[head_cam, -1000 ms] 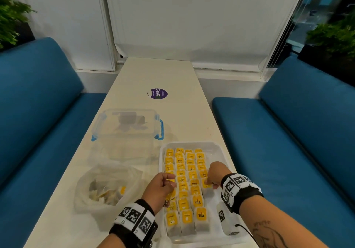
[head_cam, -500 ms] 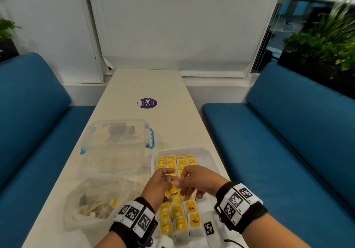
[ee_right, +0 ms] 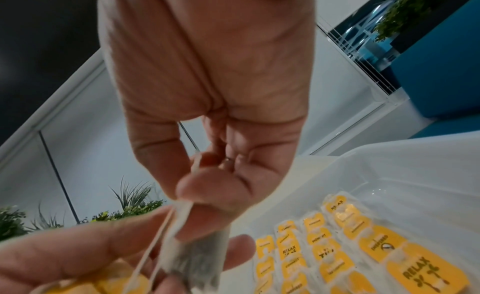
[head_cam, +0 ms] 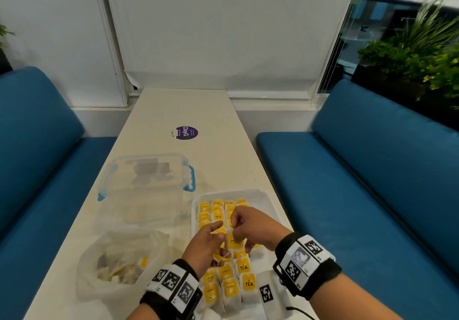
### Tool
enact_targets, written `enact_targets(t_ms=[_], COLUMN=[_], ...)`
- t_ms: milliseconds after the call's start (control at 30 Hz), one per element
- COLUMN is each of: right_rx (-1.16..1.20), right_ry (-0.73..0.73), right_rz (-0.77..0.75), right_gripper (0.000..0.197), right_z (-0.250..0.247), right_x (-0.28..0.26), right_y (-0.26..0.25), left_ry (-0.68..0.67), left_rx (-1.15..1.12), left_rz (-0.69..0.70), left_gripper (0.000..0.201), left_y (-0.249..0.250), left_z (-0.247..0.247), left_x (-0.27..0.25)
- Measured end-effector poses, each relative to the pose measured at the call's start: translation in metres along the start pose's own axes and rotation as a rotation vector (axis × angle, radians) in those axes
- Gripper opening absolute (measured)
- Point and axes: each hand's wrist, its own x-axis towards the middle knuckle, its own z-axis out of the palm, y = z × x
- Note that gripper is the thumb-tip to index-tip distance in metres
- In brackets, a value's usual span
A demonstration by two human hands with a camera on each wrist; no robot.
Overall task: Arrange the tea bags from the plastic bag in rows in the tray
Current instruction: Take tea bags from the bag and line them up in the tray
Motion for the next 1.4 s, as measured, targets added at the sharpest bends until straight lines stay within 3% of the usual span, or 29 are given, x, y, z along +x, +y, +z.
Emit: enact_targets(t_ms=[267, 400, 600, 800, 967, 1100, 1200, 1300, 1400], right_rx=[0.077, 0.147, 0.06, -0.108, 0.116, -0.193, -0.264, -0.432, -0.601], right_ry=[0.059, 0.065, 0.052, 0.174, 0.119, 0.189, 0.177, 0.109, -0.05], right_rz=[-0.047, -0.062, 0.03, 0.018, -0.029, 0.05, 0.099, 0.212, 0.338], right_gripper=[0.028, 0.023, 0.016, 0.01, 0.012, 0.014, 0.014, 0.014, 0.022], right_z=[-0.002, -0.001, 0.001, -0.014, -0.03, -0.031, -0.034, -0.037, -0.038], right_x=[0.005, 0.006, 0.006, 0.007, 0.007, 0.016, 0.019, 0.022, 0.023], right_y=[-0.002, 0.0, 0.007, 0.004, -0.002, 0.001, 0.006, 0.012, 0.022], left_ry=[-0.081, -0.019, 0.067, 0.128, 0.161, 0.151, 0.138, 0.13, 0.123], left_rx=[0.137, 0.137, 0.109, 0.04, -0.075, -0.173, -0.234, -0.238, -0.219], left_rz=[0.03, 0.037, 0.037, -0.024, -0.109, -0.16, -0.163, -0.162, -0.161], left_gripper=[0.003, 0.012, 0.019, 0.014, 0.011, 0.012, 0.021, 0.03, 0.039], left_y=[-0.003, -0.006, -0.007, -0.005, -0.007, -0.01, -0.011, -0.013, -0.013], left_z=[-0.003, -0.004, -0.004, -0.002, -0.007, -0.011, -0.015, -0.019, -0.021], left_x=[0.001, 0.006, 0.01, 0.009, 0.009, 0.008, 0.008, 0.008, 0.009])
